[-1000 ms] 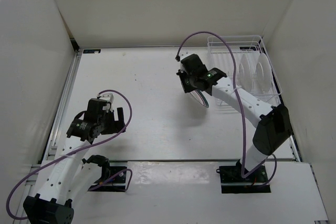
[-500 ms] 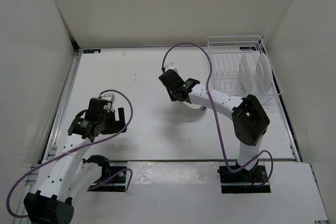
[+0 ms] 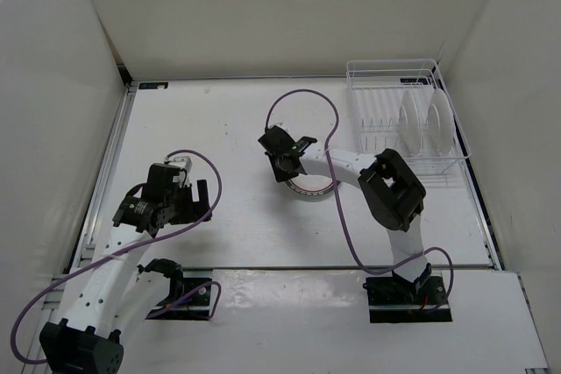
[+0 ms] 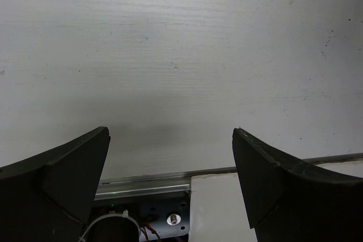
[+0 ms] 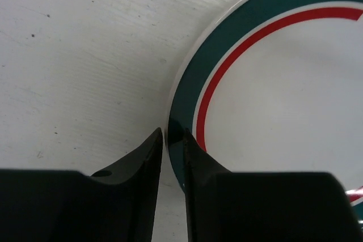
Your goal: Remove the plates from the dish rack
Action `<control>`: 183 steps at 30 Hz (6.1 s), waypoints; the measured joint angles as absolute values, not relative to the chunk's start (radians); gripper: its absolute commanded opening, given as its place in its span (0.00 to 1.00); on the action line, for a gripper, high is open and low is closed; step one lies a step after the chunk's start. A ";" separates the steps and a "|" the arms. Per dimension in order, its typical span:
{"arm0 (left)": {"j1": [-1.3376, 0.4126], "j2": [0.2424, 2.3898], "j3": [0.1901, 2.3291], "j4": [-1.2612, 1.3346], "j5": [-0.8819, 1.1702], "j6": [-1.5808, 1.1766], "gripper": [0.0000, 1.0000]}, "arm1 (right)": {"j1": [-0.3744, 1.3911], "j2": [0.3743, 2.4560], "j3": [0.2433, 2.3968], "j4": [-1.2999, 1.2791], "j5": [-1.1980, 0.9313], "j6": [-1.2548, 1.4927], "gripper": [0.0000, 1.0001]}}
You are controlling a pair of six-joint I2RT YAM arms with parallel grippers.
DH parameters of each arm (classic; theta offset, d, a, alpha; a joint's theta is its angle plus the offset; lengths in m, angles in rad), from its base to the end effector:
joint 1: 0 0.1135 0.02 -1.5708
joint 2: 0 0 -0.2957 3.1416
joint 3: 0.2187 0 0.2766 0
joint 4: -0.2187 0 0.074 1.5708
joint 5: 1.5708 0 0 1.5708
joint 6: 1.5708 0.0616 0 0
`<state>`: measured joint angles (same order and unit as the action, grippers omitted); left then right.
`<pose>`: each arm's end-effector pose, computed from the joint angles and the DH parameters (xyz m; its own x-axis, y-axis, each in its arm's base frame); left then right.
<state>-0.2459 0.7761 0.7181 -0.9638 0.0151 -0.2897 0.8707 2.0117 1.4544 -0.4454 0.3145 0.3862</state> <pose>0.1479 -0.0381 0.2492 -0.8646 -0.0775 -0.4964 0.0042 0.9869 -0.1614 0.3228 0.3536 0.1773 -0.7366 -0.3184 -0.5966 -0.3698 0.9283 -0.0389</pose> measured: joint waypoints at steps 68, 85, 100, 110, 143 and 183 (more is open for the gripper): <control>-0.246 0.759 0.718 -0.957 0.046 -0.290 1.00 | 0.052 1.671 1.750 -0.812 0.272 0.296 0.75; -0.246 0.780 0.717 -0.957 0.046 -0.290 1.00 | 0.046 1.767 1.703 -0.822 0.356 0.283 0.34; -0.246 0.782 0.717 -0.957 0.050 -0.290 1.00 | 0.044 1.769 1.703 -0.822 0.392 0.239 0.00; -0.246 0.783 0.717 -0.957 0.053 -0.290 1.00 | 0.047 1.705 1.638 -0.762 0.411 0.232 0.00; -0.246 0.808 0.717 -0.957 0.057 -0.294 1.00 | -0.059 1.638 1.425 -0.496 0.191 0.267 0.18; -0.246 0.808 0.717 -0.957 0.064 -0.297 1.00 | -0.097 1.733 1.601 -0.552 0.138 0.281 0.51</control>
